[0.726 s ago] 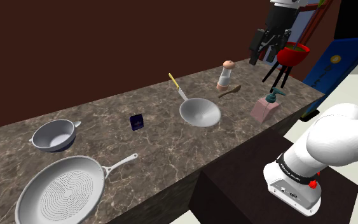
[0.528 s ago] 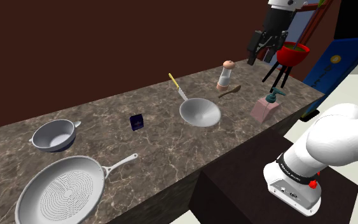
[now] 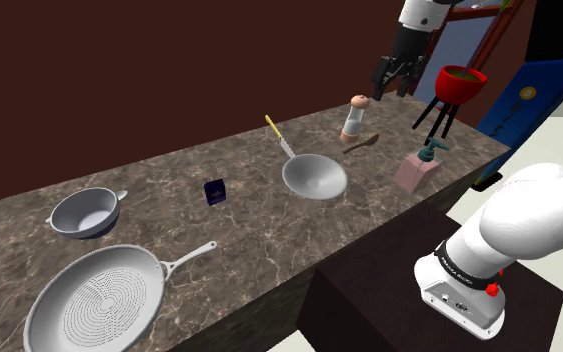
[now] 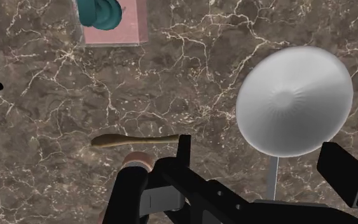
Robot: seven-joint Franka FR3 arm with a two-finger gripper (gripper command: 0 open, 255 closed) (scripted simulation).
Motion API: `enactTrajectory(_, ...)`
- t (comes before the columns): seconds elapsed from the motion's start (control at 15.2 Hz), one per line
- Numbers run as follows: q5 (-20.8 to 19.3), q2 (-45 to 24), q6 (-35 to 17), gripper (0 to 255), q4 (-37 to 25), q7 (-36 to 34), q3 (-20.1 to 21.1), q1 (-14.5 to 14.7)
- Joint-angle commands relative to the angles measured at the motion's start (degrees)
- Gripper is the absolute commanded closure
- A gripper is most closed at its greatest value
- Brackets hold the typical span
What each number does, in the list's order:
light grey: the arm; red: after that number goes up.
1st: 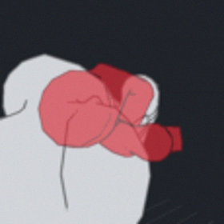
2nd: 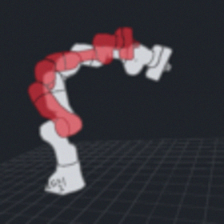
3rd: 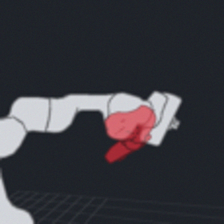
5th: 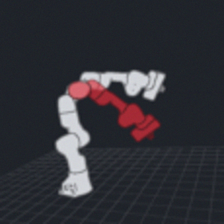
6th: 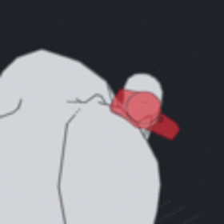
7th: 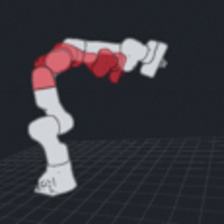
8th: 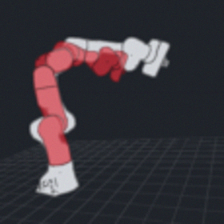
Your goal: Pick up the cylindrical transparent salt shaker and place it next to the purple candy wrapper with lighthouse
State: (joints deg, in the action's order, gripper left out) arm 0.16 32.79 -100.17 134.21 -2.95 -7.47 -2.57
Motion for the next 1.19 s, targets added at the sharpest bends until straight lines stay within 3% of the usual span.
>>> enactTrajectory(0.0,-0.69,-3.27,-2.97,0,-0.80,1.45,-1.20,-0.40)
enactTrajectory(0.53,-1.21,-17.85,-12.69,0,-7.51,7.38,-5.87,-1.60)
enactTrajectory(1.12,2.52,-35.82,-19.45,0,-20.47,14.72,-9.68,-3.54)
